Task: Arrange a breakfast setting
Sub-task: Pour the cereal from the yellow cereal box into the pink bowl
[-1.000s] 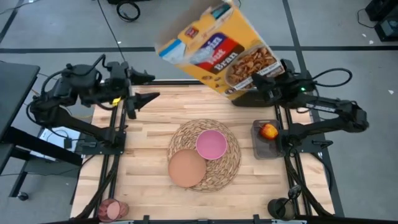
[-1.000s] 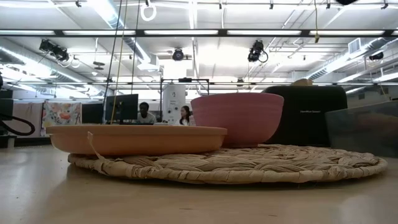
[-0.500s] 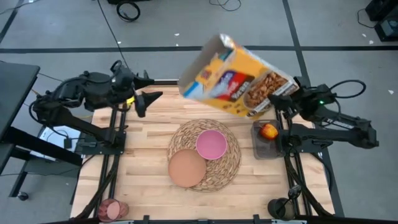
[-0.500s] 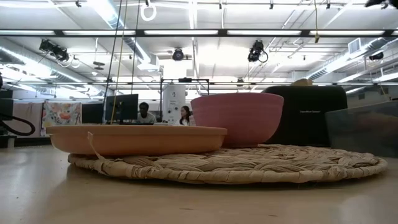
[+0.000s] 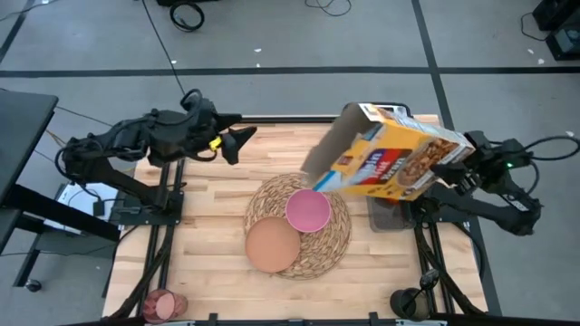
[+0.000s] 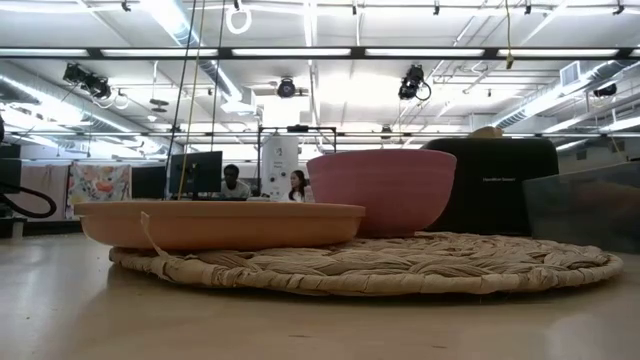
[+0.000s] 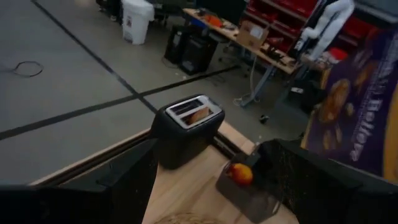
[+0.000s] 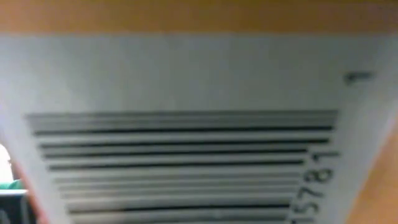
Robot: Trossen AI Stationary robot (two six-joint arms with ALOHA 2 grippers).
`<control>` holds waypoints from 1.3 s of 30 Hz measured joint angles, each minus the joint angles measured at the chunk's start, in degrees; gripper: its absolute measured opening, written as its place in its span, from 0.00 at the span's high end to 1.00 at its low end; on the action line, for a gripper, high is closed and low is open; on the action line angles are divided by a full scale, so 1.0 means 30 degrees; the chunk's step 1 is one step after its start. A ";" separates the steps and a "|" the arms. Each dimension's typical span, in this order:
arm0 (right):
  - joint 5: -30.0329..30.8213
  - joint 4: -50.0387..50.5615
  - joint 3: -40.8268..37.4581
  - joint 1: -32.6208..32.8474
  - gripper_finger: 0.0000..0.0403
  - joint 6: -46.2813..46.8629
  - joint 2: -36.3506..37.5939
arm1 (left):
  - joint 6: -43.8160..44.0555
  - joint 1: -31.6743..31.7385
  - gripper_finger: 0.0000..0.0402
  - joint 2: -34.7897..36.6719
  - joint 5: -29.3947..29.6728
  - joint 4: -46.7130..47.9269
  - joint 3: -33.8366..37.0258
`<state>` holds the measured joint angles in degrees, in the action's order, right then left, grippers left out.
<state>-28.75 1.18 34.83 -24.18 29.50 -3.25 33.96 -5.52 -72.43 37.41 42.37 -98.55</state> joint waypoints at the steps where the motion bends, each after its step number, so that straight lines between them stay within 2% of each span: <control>1: -0.0028 0.0554 0.0000 0.0006 0.40 0.0113 0.0343 | 0.0137 0.0000 0.21 -0.0062 0.0044 0.0131 0.0027; 5: -0.0203 0.2507 0.0026 0.0015 0.40 0.0105 0.1031 | 0.0478 0.0007 0.21 -0.0534 0.0159 0.0164 0.0024; 12: -0.0725 0.5736 0.0517 0.0031 0.40 -0.1894 0.0963 | 0.0548 -0.0379 0.21 -0.1313 0.0264 0.0425 0.0023; 28: 0.0112 0.9853 0.0539 0.0036 0.40 -0.4718 0.1014 | 0.1463 -0.2390 0.21 -0.2036 0.1806 0.1311 0.0002; 39: -0.0583 1.2895 0.0546 0.0036 0.40 -0.6358 0.1015 | 0.2285 -0.3214 0.21 -0.2664 0.2372 0.1438 0.0005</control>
<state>-30.50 39.87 36.47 -24.08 10.42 -0.21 40.82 -15.16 -80.42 44.53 46.68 -98.53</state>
